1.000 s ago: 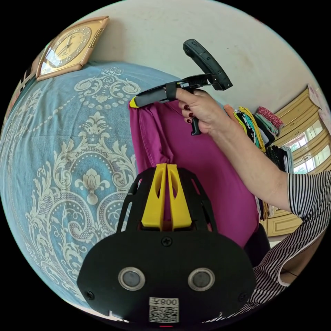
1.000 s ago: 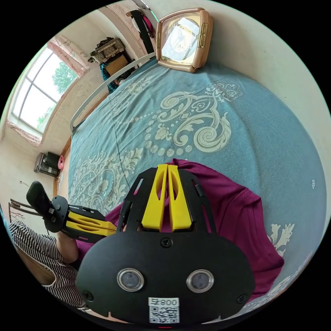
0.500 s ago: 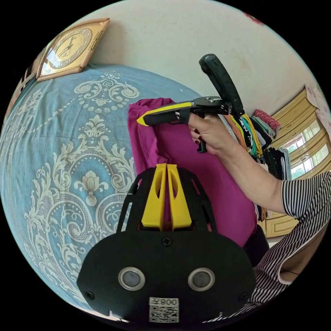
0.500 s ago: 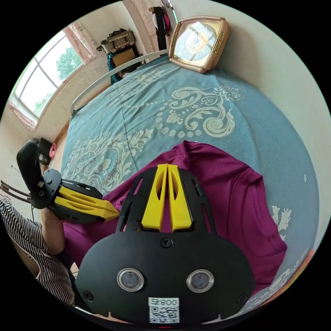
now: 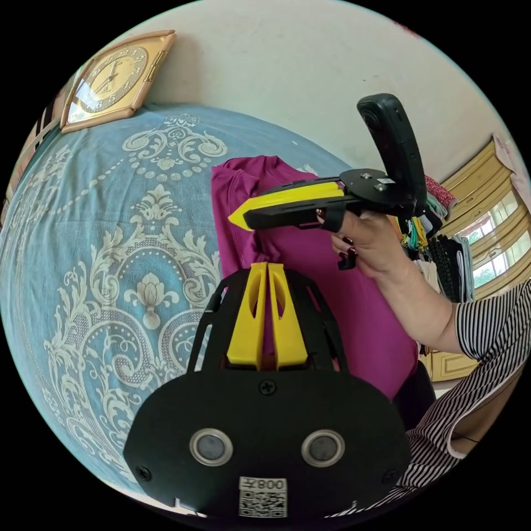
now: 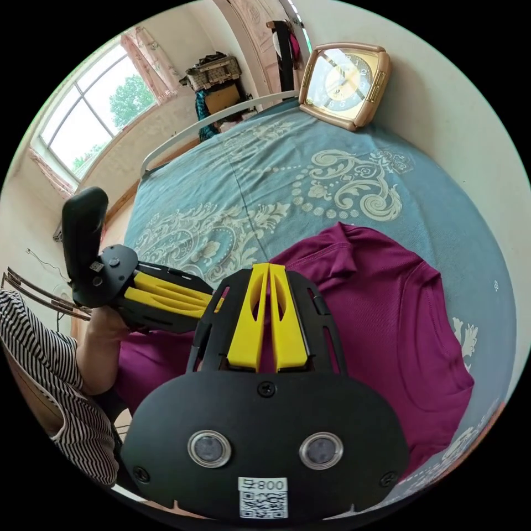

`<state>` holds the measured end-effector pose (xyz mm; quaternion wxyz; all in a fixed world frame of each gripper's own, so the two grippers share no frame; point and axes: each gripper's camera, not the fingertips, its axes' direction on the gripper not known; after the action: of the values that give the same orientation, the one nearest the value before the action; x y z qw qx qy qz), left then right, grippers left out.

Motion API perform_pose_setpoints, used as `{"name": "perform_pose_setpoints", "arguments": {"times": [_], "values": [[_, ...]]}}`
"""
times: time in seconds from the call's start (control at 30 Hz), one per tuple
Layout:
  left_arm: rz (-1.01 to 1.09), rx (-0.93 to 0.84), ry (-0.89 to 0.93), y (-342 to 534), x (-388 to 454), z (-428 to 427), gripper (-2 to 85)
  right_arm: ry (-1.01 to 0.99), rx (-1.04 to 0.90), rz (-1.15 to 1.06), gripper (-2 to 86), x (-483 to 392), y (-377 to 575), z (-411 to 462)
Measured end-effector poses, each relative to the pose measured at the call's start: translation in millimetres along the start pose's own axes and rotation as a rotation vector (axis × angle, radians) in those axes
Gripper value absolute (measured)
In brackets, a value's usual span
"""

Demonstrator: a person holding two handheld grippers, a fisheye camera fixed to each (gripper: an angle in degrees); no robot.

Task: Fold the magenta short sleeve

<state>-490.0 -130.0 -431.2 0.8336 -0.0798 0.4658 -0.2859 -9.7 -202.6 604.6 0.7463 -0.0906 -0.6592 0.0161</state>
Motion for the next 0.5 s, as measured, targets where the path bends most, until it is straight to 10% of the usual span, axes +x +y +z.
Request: {"name": "perform_pose_setpoints", "arguments": {"times": [0.5], "values": [[0.046, 0.108, -0.031, 56, 19, -45, 0.2, -0.174, 0.152, 0.332, 0.2, 7, 240, -49]]}}
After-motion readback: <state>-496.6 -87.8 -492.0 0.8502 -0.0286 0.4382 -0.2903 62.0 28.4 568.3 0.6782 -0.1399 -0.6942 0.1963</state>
